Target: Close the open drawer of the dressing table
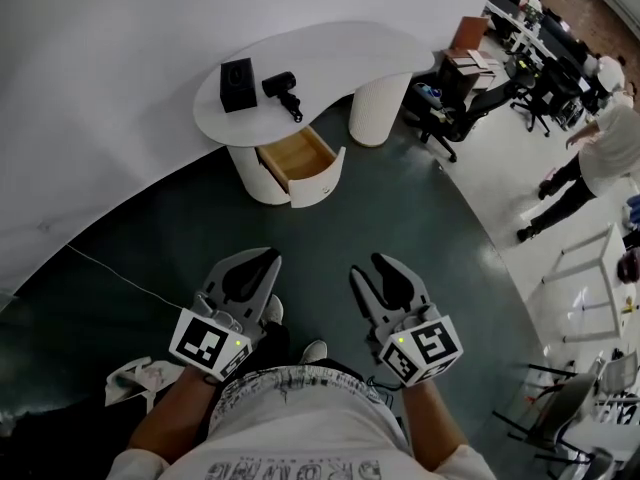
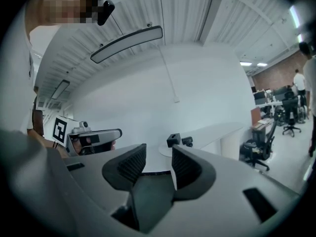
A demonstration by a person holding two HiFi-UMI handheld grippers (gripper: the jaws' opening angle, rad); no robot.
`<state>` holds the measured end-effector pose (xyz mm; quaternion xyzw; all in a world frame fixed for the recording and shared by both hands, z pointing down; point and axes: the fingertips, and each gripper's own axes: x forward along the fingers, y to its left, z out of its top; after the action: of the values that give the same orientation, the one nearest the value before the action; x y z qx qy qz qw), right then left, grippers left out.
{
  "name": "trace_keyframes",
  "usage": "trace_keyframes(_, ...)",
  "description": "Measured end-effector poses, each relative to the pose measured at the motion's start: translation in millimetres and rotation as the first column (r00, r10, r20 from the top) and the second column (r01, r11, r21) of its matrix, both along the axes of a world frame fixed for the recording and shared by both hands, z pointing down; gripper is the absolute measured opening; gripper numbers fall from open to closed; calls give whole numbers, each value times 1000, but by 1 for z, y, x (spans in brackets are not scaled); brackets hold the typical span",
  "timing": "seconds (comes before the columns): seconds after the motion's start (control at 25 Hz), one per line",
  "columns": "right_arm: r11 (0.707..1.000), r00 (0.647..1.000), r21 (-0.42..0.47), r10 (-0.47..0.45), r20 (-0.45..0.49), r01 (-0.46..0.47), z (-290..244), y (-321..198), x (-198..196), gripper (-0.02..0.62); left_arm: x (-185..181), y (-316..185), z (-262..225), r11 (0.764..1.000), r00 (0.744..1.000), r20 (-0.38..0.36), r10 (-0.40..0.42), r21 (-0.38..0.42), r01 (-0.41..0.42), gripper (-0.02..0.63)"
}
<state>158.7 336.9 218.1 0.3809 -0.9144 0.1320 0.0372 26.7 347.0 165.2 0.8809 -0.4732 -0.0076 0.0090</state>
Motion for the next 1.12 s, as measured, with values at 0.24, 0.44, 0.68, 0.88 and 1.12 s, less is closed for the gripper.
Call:
trace_keyframes(0.24, 1000, 1000, 4, 10, 2, -10, 4, -25, 2, 175, -1, -25, 4, 1000, 1000, 1, -1, 6, 1, 34)
trace_keyframes(0.44, 1000, 1000, -8, 25, -2, -25, 11, -54, -2, 175, -10, -56, 12, 1000, 1000, -4, 6, -5, -6, 34)
trace_keyframes(0.68, 999, 999, -36, 37, -19, -38, 26, -109, -32, 175, -37, -116, 30, 999, 1000, -20, 24, -35, -24, 34)
trace_keyframes(0.88, 997, 998, -58, 40, -41, -43, 34, -162, -65, 175, -69, -173, 39, 997, 999, -29, 41, -59, -43, 34)
trace_keyframes(1.12, 994, 996, -88, 67, -58, -71, 40, -228, -103, 175, -112, -245, 46, 994, 998, -27, 65, -85, -67, 34)
